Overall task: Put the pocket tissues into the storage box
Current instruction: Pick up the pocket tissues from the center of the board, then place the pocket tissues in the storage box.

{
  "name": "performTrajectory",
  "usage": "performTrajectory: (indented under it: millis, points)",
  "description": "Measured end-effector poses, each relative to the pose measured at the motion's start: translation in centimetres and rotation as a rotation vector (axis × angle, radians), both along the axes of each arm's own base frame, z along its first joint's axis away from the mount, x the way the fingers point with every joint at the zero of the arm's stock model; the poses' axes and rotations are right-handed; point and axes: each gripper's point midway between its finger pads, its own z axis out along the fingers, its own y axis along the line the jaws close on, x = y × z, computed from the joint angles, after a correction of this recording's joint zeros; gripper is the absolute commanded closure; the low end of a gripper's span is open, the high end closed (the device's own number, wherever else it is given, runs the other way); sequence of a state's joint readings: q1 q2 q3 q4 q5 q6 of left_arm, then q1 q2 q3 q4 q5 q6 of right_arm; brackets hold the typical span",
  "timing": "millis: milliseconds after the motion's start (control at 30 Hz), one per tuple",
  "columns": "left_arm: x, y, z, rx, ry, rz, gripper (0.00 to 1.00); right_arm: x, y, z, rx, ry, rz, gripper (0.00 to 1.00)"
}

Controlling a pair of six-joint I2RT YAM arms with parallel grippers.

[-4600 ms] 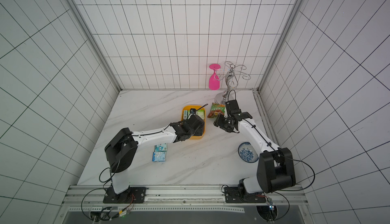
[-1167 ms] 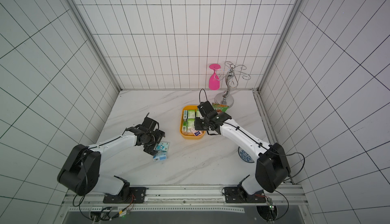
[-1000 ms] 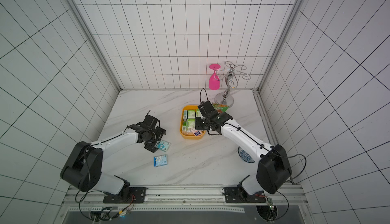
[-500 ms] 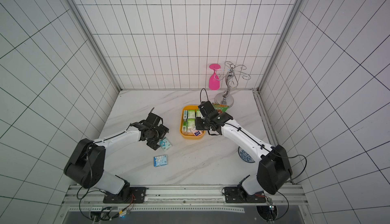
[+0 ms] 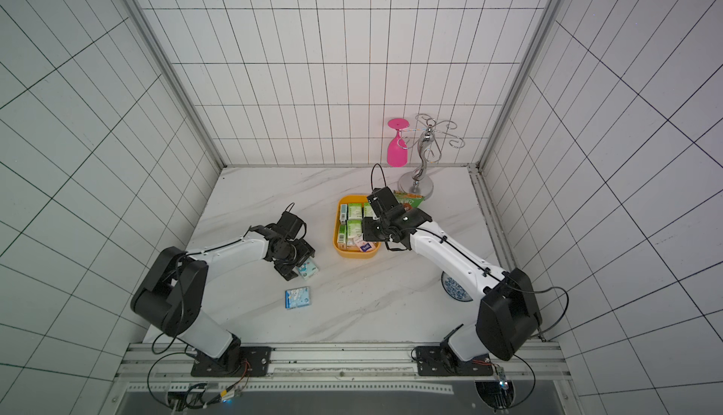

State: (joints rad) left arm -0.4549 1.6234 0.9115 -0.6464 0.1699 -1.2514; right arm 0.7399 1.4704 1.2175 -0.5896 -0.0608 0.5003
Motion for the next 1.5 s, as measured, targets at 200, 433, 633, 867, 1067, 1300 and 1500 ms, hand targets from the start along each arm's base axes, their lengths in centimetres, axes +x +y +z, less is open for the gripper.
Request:
performTrajectory:
  millis: [200, 433, 633, 867, 1067, 1300, 1500]
  points:
    - [0.0, -0.4, -0.2, -0.001, 0.005, -0.035, 0.51, 0.0, -0.1, 0.0, -0.005, -0.002, -0.003, 0.67]
    - [0.3, -0.1, 0.9, 0.032, -0.024, -0.065, 0.51, 0.1, -0.3, -0.1, -0.018, -0.007, -0.001, 0.67]
    - [3.6, -1.7, 7.8, 0.088, -0.277, -0.184, 0.51, 0.4, -0.9, 0.0, -0.028, -0.014, -0.014, 0.67]
    - [6.6, -6.0, 15.5, 0.154, -0.594, -0.361, 0.51, 1.6, -3.2, 1.7, 0.002, -0.045, -0.08, 0.67]
    - [6.7, -8.8, 16.2, 0.245, -0.706, -0.484, 0.5, 1.8, -5.8, 2.6, 0.018, -0.065, -0.139, 0.67]
    - [6.3, -12.0, 13.0, 0.328, -0.712, -0.607, 0.5, 1.2, -6.7, 1.6, 0.003, -0.037, -0.152, 0.67]
    - [6.8, -13.6, 10.0, 0.378, -0.673, -0.663, 0.5, 1.1, -6.7, 1.6, 0.005, -0.033, -0.153, 0.67]
